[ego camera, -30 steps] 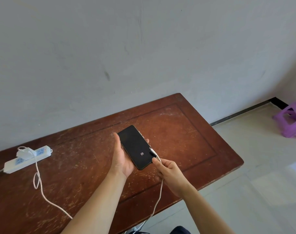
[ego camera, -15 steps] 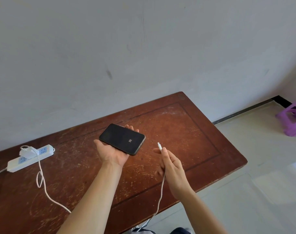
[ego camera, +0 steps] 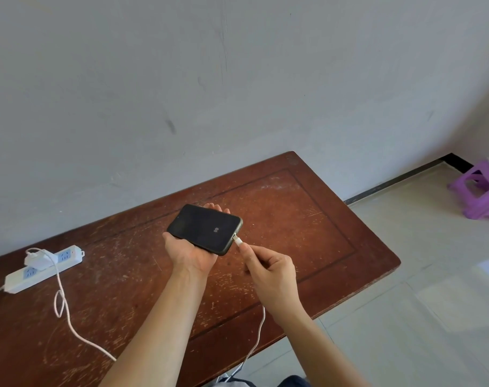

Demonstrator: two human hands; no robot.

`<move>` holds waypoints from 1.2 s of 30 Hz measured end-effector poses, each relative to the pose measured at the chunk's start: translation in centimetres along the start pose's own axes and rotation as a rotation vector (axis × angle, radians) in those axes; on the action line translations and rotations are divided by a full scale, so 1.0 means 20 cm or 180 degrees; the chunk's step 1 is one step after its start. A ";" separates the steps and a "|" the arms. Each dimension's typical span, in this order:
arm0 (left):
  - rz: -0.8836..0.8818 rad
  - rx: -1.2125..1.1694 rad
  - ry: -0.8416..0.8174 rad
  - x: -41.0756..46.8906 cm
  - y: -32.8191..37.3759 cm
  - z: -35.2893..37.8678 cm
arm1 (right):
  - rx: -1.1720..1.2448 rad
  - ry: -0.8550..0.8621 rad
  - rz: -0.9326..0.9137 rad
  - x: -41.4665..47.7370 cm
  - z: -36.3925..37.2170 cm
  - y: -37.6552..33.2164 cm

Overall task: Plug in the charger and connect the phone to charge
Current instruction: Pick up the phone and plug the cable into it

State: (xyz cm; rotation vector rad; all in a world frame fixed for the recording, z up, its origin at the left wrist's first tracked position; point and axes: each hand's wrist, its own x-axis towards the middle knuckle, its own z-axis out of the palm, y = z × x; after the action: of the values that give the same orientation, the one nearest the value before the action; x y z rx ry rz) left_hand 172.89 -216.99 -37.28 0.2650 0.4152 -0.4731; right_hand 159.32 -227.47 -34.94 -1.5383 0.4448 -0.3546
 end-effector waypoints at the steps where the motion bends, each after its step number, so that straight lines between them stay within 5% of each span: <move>1: -0.0007 0.0013 -0.0057 0.00 0.00 0.00 | 0.0004 -0.0023 0.0038 0.00 -0.01 0.00; 36: -0.0121 0.0892 -0.0437 -0.03 -0.01 0.03 | -0.0156 -0.0534 0.0697 0.05 -0.13 -0.04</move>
State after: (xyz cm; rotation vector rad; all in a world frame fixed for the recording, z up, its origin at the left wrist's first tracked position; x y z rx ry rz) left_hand 172.47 -217.19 -36.49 0.4931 0.2194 -0.5836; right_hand 159.00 -230.29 -34.21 -1.5354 0.4870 -0.0443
